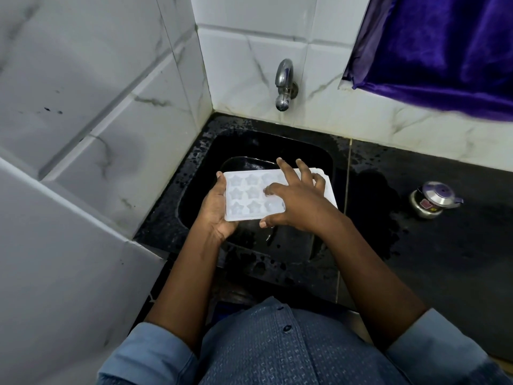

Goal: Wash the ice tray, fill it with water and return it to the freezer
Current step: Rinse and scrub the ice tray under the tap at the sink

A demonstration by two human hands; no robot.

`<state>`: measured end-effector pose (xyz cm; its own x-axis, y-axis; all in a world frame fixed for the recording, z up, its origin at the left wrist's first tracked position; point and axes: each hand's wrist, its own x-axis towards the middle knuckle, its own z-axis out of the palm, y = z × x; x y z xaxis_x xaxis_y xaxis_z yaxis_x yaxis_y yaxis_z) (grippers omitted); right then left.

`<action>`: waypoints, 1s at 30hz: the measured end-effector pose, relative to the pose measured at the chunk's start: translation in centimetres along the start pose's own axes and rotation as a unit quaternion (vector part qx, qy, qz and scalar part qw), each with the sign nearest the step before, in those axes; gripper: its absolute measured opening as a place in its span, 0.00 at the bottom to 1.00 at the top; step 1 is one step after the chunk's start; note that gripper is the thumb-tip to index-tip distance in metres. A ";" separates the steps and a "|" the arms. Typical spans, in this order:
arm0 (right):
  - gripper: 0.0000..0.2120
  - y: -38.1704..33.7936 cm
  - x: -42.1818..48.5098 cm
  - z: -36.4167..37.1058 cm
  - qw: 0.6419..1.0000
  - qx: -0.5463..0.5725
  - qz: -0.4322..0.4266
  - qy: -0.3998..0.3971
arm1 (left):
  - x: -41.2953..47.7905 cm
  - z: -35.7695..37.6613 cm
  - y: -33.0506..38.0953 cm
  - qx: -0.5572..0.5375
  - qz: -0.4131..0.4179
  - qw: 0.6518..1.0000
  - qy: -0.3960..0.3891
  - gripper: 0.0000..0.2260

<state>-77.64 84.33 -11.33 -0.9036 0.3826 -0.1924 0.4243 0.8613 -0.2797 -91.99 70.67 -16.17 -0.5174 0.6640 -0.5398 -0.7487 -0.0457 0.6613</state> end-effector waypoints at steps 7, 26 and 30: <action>0.34 0.3 0.3 0.4 1.000 0.010 0.003 0.004 | 0.2 0.2 0.1 0.005 -0.007 1.000 0.001 0.33; 0.34 0.1 0.3 0.6 1.000 0.004 -0.008 0.009 | 0.3 0.5 0.5 0.010 -0.008 1.000 0.000 0.34; 0.32 -0.1 0.4 0.4 1.000 -0.003 -0.008 0.002 | 0.3 0.4 0.6 0.018 -0.004 1.000 -0.003 0.34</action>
<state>-78.00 84.26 -11.71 -0.9105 0.3699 -0.1849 0.4095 0.8689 -0.2779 -92.39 71.09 -15.74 -0.5098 0.6682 -0.5419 -0.7372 -0.0146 0.6755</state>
